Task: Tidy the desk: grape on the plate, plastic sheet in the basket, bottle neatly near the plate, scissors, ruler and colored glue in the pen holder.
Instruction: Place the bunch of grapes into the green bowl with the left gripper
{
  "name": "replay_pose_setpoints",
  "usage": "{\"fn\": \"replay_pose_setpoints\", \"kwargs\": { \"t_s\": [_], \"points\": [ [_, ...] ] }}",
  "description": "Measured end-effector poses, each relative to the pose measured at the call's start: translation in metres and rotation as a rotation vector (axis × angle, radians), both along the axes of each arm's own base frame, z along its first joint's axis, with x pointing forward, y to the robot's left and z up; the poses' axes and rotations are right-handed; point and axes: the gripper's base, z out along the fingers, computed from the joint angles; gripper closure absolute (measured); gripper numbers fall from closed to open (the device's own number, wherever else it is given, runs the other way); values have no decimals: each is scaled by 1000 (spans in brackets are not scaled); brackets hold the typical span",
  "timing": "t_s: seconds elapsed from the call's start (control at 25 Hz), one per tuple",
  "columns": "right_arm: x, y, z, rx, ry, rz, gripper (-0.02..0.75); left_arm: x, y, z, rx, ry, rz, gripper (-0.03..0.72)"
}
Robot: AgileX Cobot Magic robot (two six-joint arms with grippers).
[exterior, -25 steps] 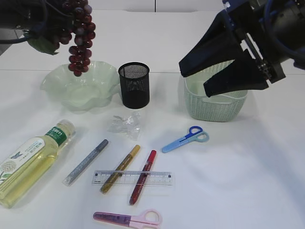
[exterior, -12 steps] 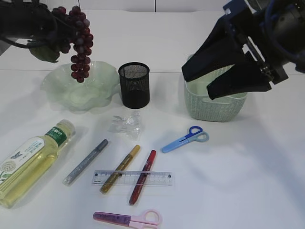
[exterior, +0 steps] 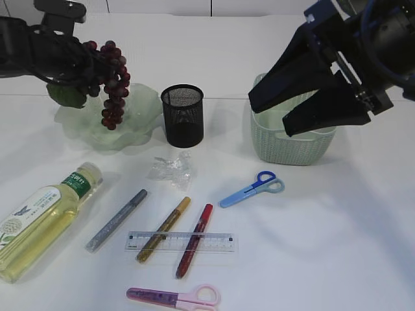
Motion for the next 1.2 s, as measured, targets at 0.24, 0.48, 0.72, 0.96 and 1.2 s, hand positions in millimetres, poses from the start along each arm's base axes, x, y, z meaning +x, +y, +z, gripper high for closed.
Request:
{"fn": "replay_pose_setpoints", "kwargs": {
  "t_s": [0.24, 0.48, 0.72, 0.96, 1.2],
  "points": [
    [0, 0, 0, -1, 0, 0, 194, 3, -1, -17, -9, 37, 9, 556],
    [0, 0, 0, -2, 0, 1, 194, 4, 5, -18, -41, 40, 40, 540],
    [0, 0, 0, -4, 0, 1, 196, 6, 9, -26, -64, 59, 66, 489],
    [0, 0, 0, -4, 0, 1, 196, 6, 9, -26, -72, 58, 65, 438],
    [0, 0, 0, -4, 0, 1, 196, 6, 7, -25, -90, 56, 48, 376]
  ]
}}
